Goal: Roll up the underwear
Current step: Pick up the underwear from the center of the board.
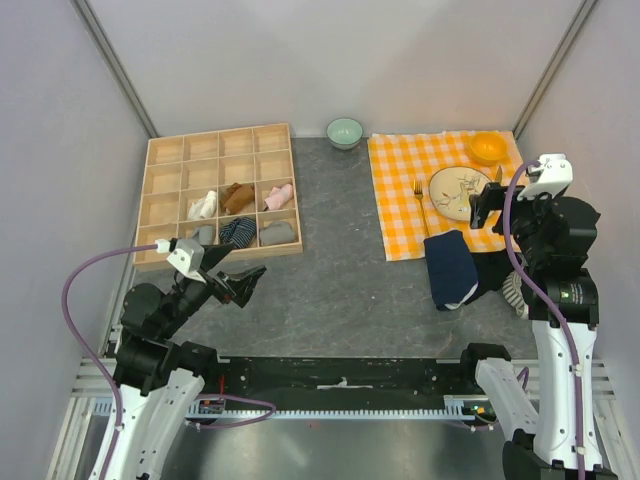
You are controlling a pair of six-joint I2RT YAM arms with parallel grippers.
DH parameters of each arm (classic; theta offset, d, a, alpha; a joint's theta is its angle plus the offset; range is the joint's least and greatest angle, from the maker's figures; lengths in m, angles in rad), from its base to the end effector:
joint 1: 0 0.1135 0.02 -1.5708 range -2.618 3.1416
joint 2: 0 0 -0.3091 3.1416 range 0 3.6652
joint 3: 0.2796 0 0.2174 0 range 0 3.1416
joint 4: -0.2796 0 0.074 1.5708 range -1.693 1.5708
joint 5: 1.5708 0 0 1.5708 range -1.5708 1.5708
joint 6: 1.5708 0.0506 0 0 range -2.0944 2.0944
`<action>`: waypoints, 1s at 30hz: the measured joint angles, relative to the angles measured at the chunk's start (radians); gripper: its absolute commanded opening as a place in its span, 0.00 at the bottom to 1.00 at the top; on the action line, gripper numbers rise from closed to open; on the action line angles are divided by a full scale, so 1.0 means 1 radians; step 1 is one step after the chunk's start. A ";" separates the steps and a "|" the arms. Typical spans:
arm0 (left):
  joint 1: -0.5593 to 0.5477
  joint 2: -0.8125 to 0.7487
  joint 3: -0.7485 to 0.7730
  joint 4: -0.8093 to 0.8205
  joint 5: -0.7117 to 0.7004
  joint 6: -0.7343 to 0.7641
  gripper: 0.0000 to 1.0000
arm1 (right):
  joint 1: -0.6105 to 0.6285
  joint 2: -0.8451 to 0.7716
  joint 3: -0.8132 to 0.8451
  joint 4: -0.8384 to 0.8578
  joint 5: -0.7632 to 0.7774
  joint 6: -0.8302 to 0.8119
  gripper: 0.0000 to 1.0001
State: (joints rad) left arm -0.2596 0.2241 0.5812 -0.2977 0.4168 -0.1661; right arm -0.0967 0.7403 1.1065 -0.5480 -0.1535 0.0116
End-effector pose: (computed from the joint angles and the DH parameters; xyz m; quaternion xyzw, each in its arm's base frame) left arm 0.0078 -0.0233 0.3186 0.1818 0.6632 -0.2891 0.6660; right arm 0.0877 -0.0007 0.4304 -0.0075 0.7676 0.0317 0.6400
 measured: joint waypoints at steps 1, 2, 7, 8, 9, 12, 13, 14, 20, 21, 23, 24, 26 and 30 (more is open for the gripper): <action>0.000 0.000 0.000 -0.001 0.000 0.000 0.99 | 0.000 0.000 0.000 0.000 -0.005 0.000 0.98; 0.000 0.000 0.000 -0.001 -0.001 0.000 0.99 | 0.000 0.000 0.000 0.000 -0.009 0.000 0.98; 0.000 0.000 -0.001 -0.001 -0.001 0.000 0.99 | -0.002 0.003 0.000 -0.009 -0.099 -0.071 0.98; 0.000 0.000 -0.003 0.000 -0.001 0.000 0.99 | -0.004 0.005 0.000 -0.019 -0.136 -0.098 0.98; 0.000 0.000 -0.004 -0.001 -0.001 0.000 0.99 | -0.005 0.006 0.000 -0.029 -0.169 -0.126 0.98; 0.000 0.000 -0.009 -0.001 -0.001 0.000 0.99 | -0.005 0.019 -0.006 -0.071 -0.248 -0.224 0.98; 0.000 0.000 -0.011 -0.001 -0.001 0.000 0.99 | -0.005 0.030 -0.011 -0.091 -0.267 -0.268 0.98; 0.000 0.001 -0.013 -0.001 -0.001 0.000 0.99 | -0.005 0.045 -0.014 -0.106 -0.272 -0.302 0.98; 0.000 0.036 -0.014 0.000 -0.002 0.000 0.99 | -0.004 0.266 -0.070 -0.185 -0.216 -0.495 0.98; 0.000 0.042 -0.014 -0.001 -0.002 0.000 0.99 | -0.004 0.298 -0.089 -0.188 -0.194 -0.515 0.96; 0.000 0.047 -0.016 -0.003 -0.002 0.000 0.99 | -0.003 0.346 -0.125 -0.197 -0.151 -0.546 0.91; 0.000 0.047 -0.016 -0.004 -0.002 0.000 0.99 | -0.003 0.365 -0.137 -0.199 -0.131 -0.561 0.89; 0.000 0.047 -0.016 -0.003 -0.002 0.000 0.99 | -0.002 0.395 -0.150 -0.197 -0.103 -0.580 0.82; 0.000 0.047 -0.016 -0.003 -0.001 0.000 0.99 | 0.006 0.477 -0.162 -0.164 -0.064 -0.595 0.78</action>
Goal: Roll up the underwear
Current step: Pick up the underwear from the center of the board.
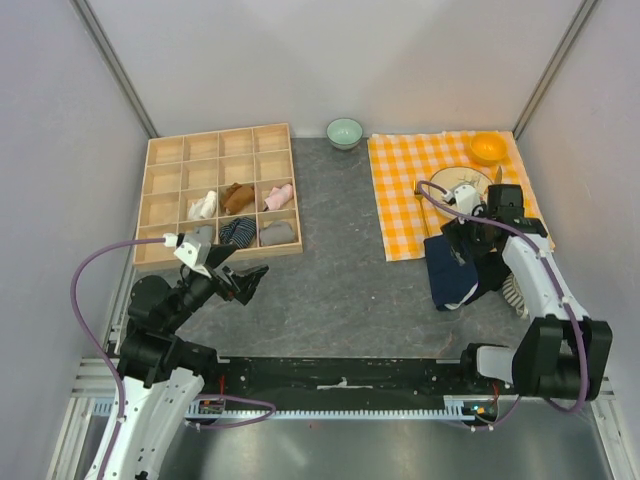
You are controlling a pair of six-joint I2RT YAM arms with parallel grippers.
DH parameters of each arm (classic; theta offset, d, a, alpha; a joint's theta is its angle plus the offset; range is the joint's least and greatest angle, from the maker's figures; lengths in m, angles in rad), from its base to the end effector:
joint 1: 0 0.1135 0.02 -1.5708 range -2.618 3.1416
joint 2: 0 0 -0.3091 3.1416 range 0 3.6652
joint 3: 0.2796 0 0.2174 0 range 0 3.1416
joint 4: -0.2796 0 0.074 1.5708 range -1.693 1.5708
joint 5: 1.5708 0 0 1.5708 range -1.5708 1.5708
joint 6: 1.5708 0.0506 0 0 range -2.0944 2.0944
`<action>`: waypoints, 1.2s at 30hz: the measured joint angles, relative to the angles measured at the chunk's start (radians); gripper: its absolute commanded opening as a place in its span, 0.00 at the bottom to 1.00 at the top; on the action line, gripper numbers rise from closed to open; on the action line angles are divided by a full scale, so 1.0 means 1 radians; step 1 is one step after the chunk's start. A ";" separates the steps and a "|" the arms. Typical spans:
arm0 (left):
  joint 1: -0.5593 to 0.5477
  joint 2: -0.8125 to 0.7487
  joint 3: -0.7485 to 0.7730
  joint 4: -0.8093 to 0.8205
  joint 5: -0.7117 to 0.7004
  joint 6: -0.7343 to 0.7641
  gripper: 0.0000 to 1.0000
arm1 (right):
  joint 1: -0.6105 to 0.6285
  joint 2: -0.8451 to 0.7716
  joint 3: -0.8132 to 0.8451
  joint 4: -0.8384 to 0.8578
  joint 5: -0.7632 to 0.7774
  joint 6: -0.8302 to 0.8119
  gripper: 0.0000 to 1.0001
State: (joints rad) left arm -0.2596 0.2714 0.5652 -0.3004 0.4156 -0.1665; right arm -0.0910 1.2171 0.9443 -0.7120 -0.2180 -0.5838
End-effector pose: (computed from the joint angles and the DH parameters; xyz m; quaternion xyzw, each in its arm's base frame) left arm 0.0190 -0.0262 0.3135 0.1775 0.6867 -0.2889 0.6431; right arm 0.1988 -0.0071 0.3021 -0.2626 0.9153 0.0032 0.3054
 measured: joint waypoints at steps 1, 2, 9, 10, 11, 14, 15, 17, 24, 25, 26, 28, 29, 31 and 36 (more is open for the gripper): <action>0.000 0.000 0.000 0.000 0.000 0.000 0.99 | 0.003 0.028 -0.005 0.014 0.010 -0.001 0.77; 0.000 0.000 0.000 0.000 0.000 0.000 0.99 | 0.004 0.058 -0.009 0.025 0.016 -0.001 0.74; 0.000 0.000 0.000 0.000 0.000 0.000 0.99 | 0.019 0.231 -0.016 0.097 0.044 0.002 0.50; 0.000 0.000 0.000 0.000 0.000 0.000 0.99 | 0.024 0.247 -0.016 0.104 0.047 0.000 0.42; 0.000 0.000 0.000 0.000 0.000 0.000 0.99 | 0.028 0.259 -0.016 0.109 0.050 0.002 0.38; 0.000 0.000 0.000 0.000 0.000 0.000 0.99 | 0.044 0.286 -0.017 0.123 0.062 0.003 0.30; 0.000 0.000 0.000 0.000 0.000 0.000 0.99 | 0.049 0.293 -0.017 0.126 0.063 0.003 0.29; 0.000 0.000 0.000 0.000 0.000 0.000 0.99 | 0.054 0.301 -0.017 0.129 0.065 0.003 0.23; 0.000 0.000 0.000 0.000 0.000 0.000 0.99 | 0.063 0.303 -0.018 0.124 0.066 -0.003 0.00; 0.000 0.000 0.000 0.000 0.000 0.000 0.99 | 0.064 0.301 -0.018 0.117 0.061 -0.006 0.00; 0.000 0.000 0.000 0.000 0.000 0.000 0.99 | 0.065 0.296 -0.018 0.106 0.056 -0.008 0.00; 0.000 0.000 0.000 0.000 0.000 0.000 0.99 | 0.069 0.275 -0.006 0.062 0.038 -0.013 0.00; 0.000 0.000 0.000 0.000 0.000 0.000 0.99 | 0.071 0.259 0.006 0.035 0.025 -0.017 0.00; 0.000 0.000 0.000 0.000 0.000 0.000 0.99 | 0.082 0.216 0.056 -0.036 -0.007 -0.026 0.00; 0.000 -0.001 0.000 -0.001 0.000 0.000 0.99 | 0.195 0.105 0.208 -0.161 -0.110 -0.042 0.00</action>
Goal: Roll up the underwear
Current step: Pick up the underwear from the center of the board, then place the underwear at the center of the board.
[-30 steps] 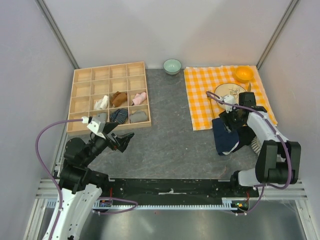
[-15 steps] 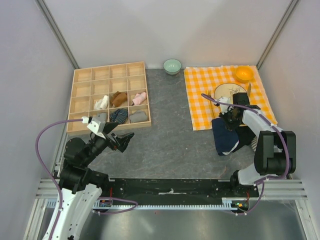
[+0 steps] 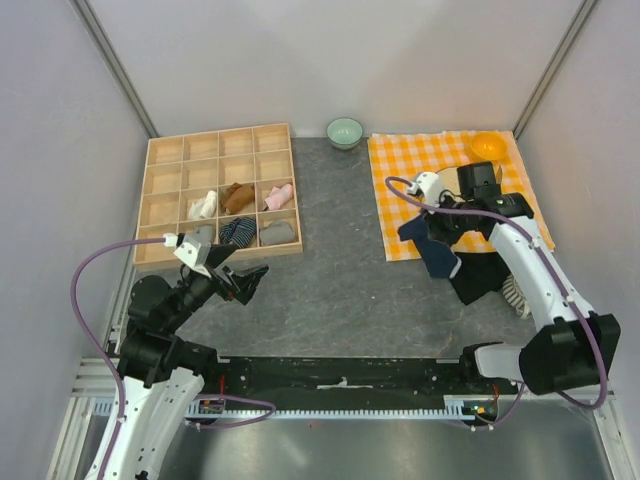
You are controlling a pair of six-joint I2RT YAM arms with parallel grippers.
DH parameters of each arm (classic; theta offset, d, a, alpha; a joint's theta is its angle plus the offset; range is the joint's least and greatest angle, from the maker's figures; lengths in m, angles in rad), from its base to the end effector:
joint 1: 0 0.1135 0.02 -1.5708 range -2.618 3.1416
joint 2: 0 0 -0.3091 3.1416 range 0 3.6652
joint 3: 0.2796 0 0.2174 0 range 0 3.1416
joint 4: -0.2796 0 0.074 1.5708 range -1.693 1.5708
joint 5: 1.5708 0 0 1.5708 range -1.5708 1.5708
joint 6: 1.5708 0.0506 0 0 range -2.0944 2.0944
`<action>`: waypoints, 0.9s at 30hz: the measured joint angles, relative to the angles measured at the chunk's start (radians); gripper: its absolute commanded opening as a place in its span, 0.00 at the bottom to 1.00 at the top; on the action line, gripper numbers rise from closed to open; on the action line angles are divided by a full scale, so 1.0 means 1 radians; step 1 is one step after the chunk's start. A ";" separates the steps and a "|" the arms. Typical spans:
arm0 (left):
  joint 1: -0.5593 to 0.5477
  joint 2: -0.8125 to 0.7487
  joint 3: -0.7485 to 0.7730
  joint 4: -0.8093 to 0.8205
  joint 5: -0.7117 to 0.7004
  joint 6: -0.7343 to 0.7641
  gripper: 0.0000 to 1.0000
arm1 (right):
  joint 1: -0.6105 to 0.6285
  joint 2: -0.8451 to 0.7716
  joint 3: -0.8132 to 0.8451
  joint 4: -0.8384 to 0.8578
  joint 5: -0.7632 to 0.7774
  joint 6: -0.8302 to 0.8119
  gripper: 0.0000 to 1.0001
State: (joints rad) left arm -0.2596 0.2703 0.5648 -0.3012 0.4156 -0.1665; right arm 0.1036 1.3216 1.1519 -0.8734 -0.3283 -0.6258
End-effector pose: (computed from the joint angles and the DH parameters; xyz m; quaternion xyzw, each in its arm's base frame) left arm 0.0189 -0.0262 0.3133 0.1775 0.6867 -0.2889 0.6430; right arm 0.2184 0.0391 0.3316 -0.3795 0.8746 0.0860 0.2893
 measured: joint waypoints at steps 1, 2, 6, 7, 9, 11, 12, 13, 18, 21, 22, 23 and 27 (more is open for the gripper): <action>0.000 0.000 0.000 0.000 0.000 0.000 0.99 | 0.047 -0.019 0.029 -0.023 -0.025 -0.002 0.00; 0.000 0.000 0.000 0.000 0.000 0.000 0.99 | 0.082 -0.032 0.048 -0.038 -0.049 -0.005 0.00; 0.000 -0.001 0.000 0.000 -0.002 0.000 0.99 | 0.264 -0.049 0.152 -0.137 -0.156 -0.029 0.00; 0.000 -0.001 0.000 0.000 -0.004 0.000 0.99 | 0.291 -0.048 0.175 -0.157 -0.181 -0.038 0.00; 0.000 -0.001 0.000 0.000 -0.008 0.000 0.99 | 0.345 -0.036 0.254 -0.228 -0.249 -0.069 0.00; 0.000 -0.001 0.000 -0.001 -0.015 0.000 0.99 | 0.373 -0.021 0.328 -0.274 -0.322 -0.095 0.00; 0.000 -0.001 0.000 -0.002 -0.018 0.000 0.99 | 0.378 -0.011 0.373 -0.296 -0.370 -0.107 0.00; 0.000 -0.001 0.000 -0.003 -0.019 0.000 0.99 | 0.380 -0.009 0.383 -0.299 -0.382 -0.111 0.00; 0.000 0.003 0.000 -0.005 -0.023 0.000 0.99 | 0.377 -0.024 0.286 -0.167 -0.408 -0.053 0.00; 0.000 0.008 0.000 -0.005 -0.023 0.000 0.99 | 0.375 0.003 0.045 -0.003 -0.260 0.018 0.00; 0.000 0.010 0.000 -0.005 -0.023 0.000 0.99 | 0.373 0.026 0.003 0.023 -0.221 0.030 0.00; 0.000 0.010 0.000 -0.005 -0.023 0.000 0.99 | 0.371 0.082 -0.069 0.074 -0.132 0.050 0.00; 0.000 0.011 0.000 -0.006 -0.023 0.000 0.99 | 0.342 0.204 -0.191 0.145 0.038 0.080 0.00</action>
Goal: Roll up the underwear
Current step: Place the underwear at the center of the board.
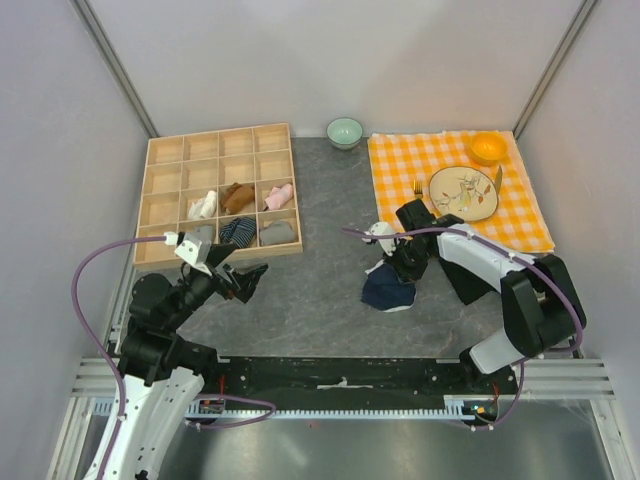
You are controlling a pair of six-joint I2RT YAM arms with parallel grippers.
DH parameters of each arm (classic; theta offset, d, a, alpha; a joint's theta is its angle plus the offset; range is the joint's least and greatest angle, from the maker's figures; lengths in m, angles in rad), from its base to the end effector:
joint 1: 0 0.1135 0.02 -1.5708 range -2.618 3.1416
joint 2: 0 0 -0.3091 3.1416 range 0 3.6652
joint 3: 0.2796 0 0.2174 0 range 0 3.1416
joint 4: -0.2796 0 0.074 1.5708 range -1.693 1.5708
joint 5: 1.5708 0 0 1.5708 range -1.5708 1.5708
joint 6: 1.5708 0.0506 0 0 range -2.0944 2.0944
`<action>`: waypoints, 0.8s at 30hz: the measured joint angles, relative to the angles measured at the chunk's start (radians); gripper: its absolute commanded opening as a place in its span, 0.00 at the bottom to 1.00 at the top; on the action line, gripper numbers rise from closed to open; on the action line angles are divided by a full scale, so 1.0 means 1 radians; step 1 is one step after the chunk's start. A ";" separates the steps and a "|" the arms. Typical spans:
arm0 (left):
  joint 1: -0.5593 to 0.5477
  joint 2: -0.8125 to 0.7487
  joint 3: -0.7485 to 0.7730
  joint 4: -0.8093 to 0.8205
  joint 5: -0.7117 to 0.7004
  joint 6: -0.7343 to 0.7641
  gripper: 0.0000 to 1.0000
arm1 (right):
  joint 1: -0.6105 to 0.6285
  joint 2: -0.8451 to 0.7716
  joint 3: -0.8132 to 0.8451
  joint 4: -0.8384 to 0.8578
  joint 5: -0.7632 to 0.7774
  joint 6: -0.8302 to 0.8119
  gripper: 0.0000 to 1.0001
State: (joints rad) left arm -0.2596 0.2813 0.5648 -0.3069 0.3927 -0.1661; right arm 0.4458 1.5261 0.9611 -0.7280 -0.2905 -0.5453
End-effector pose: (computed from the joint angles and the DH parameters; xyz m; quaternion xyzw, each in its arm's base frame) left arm 0.0217 -0.0258 0.3125 0.1690 0.6944 -0.2812 0.6404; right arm 0.2179 0.1202 0.2433 -0.4836 0.8525 0.1364 0.1440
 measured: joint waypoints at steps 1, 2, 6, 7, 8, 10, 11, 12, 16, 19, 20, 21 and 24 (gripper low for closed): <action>0.000 0.000 0.000 0.000 0.000 0.000 0.99 | -0.007 0.003 -0.015 0.010 0.018 0.004 0.00; 0.000 0.000 0.000 0.000 0.000 0.000 0.99 | -0.011 0.000 -0.021 0.015 0.026 0.008 0.00; 0.000 0.000 0.000 0.000 0.000 0.000 0.99 | -0.011 -0.020 -0.022 0.047 0.018 0.010 0.00; 0.000 0.000 0.000 0.000 0.000 0.000 0.99 | -0.010 -0.024 -0.022 0.047 0.010 0.009 0.00; 0.000 0.000 0.000 0.000 0.000 0.000 0.99 | -0.010 -0.026 -0.021 0.047 -0.001 0.007 0.00; 0.000 0.000 0.000 0.000 0.000 0.000 0.99 | -0.009 -0.026 -0.017 0.039 -0.022 0.000 0.00; 0.000 0.000 0.000 0.000 0.000 0.000 0.99 | -0.009 -0.026 -0.010 0.028 -0.035 -0.007 0.00; 0.000 0.000 0.000 0.000 0.000 0.000 0.99 | -0.008 -0.026 0.000 0.014 -0.051 -0.015 0.00; 0.000 0.000 0.000 0.000 0.000 0.000 0.99 | 0.022 -0.027 0.077 -0.075 -0.116 -0.078 0.00; 0.000 0.000 0.000 0.000 0.000 0.000 0.99 | 0.082 -0.033 0.156 -0.152 -0.161 -0.127 0.00; 0.000 0.000 0.000 0.000 0.000 0.000 0.99 | 0.109 -0.037 0.188 -0.182 -0.182 -0.146 0.00; 0.000 0.000 0.000 0.000 0.000 0.000 0.99 | 0.137 -0.042 0.221 -0.211 -0.207 -0.165 0.00; 0.000 0.001 0.000 0.000 0.000 0.000 0.99 | 0.202 -0.053 0.324 -0.299 -0.297 -0.213 0.00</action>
State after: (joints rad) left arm -0.2596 0.2825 0.5648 -0.3069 0.3931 -0.1661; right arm 0.6479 1.4727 1.2854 -1.0271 -0.5873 -0.7586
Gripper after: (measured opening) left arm 0.990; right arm 0.007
